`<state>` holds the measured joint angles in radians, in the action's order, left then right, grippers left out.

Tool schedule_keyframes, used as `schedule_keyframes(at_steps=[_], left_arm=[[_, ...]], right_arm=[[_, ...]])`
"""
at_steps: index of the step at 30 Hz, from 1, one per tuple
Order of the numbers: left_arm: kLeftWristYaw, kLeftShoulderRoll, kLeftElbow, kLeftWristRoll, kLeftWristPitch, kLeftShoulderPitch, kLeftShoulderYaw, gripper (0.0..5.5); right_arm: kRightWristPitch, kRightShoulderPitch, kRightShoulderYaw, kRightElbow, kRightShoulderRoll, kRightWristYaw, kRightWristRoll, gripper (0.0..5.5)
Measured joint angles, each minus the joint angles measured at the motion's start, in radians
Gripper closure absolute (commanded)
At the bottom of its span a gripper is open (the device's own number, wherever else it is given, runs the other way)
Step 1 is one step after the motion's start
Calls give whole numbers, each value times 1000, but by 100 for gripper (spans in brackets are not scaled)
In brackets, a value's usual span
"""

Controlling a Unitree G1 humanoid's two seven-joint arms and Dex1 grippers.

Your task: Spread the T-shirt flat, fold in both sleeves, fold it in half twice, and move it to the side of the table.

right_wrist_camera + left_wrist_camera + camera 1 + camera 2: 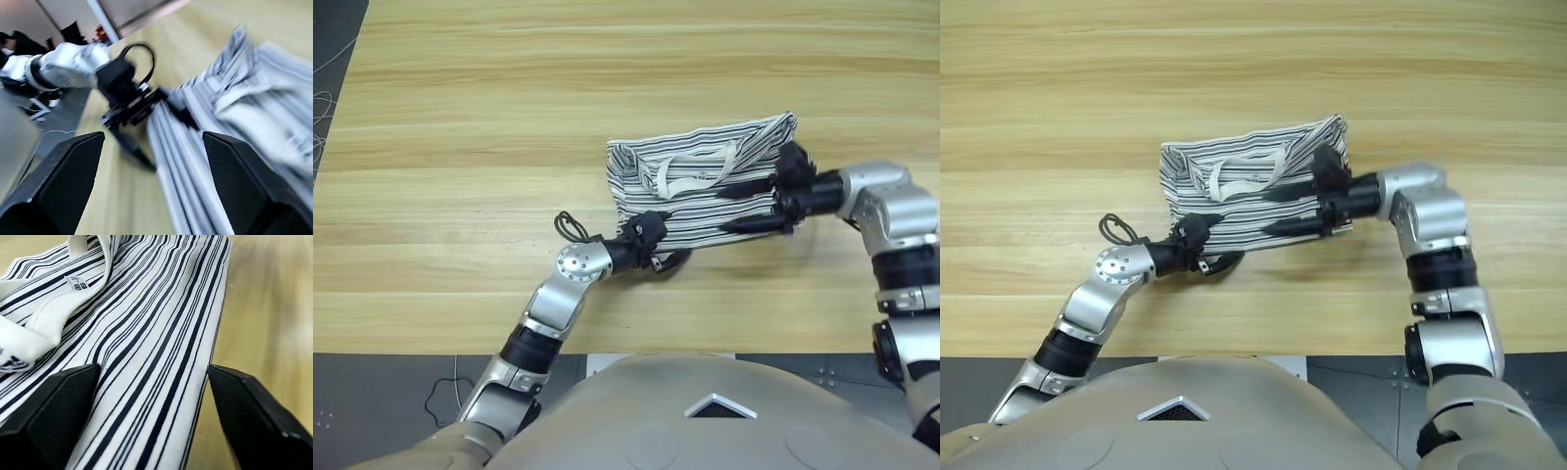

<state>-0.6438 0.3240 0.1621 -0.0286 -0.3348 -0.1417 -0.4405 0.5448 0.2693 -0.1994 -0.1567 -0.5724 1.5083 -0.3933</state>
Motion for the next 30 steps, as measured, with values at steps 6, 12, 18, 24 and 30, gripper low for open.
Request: schedule_keyframes(at_steps=[6, 12, 18, 24, 30], left_arm=[[45, 1, 73, -1, -22, -75, 2, 140], [61, 2, 87, 0, -30, -85, -5, 140], [69, 4, 89, 1, -30, -85, -16, 140], [74, 4, 88, 1, -30, -85, -19, 140], [74, 5, 87, 1, -30, -83, -19, 140]], right_arm=[[78, -225, -22, 183, -9, -255, 40, 179], [169, -199, -42, 246, 81, -455, 44, 179], [254, -160, -59, 293, 110, -487, -4, 179], [166, -106, -97, 233, -44, -333, 22, 179], [-83, -60, -157, 59, -97, -288, 137, 179]])
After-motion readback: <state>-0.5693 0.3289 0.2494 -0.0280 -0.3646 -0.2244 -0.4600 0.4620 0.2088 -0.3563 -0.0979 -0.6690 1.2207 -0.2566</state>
